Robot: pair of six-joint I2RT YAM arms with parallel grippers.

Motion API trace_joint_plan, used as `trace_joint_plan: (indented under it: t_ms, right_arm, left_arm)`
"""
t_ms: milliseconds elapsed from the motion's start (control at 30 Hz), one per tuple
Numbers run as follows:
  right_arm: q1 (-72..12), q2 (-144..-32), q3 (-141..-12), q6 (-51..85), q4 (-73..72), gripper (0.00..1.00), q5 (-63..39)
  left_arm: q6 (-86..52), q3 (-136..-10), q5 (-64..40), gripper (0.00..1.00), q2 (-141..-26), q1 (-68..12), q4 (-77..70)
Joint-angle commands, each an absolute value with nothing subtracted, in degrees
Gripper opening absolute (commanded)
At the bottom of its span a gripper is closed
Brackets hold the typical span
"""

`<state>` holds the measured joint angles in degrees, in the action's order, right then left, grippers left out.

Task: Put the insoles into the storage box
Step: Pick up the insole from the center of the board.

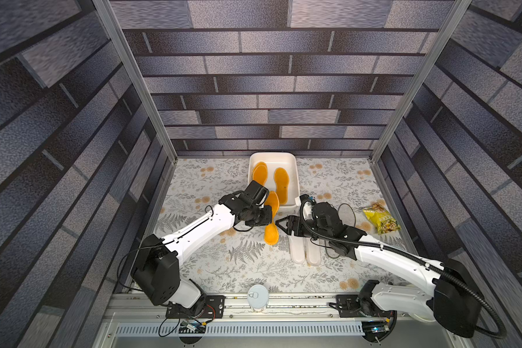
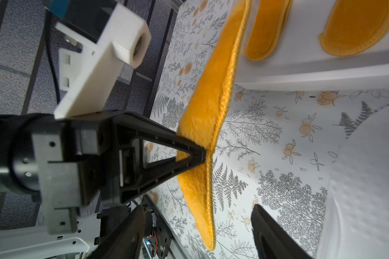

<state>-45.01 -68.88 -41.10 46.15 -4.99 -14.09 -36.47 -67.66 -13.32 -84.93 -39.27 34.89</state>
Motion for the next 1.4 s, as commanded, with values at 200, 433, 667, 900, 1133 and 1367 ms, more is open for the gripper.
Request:
trace_joint_plan:
  t_ms: [200, 433, 667, 900, 1133, 1367]
  right_arm:
    - [-43.86, -74.06, -49.52, 48.15, -4.61, 0.74, -13.03]
    - [-42.62, -75.97, -51.18, 48.54, -5.19, 0.72, -13.75]
    - [-41.58, -78.57, -53.67, 48.20, -5.59, 0.67, -15.93]
    - [-41.64, -82.18, -55.10, 49.70, -9.26, 0.58, -18.20]
    - [-41.59, -83.94, -55.46, 50.39, -11.86, 0.30, -19.59]
    - [-41.63, -83.73, -54.93, 49.80, -11.62, 0.11, -19.18]
  left_arm:
    - [-37.19, -66.65, -8.75, 0.08, -79.16, -41.46, 34.69]
    - [-37.81, -64.91, -8.54, 0.09, -75.72, -41.82, 33.64]
    - [-37.73, -65.03, -9.00, 0.10, -76.33, -42.41, 33.74]
    - [-37.39, -66.18, -9.06, 0.11, -77.26, -43.23, 33.56]
    - [-37.72, -66.45, -8.30, 0.13, -77.46, -43.30, 34.24]
    - [-37.87, -66.62, -8.56, 0.27, -77.87, -43.21, 34.43]
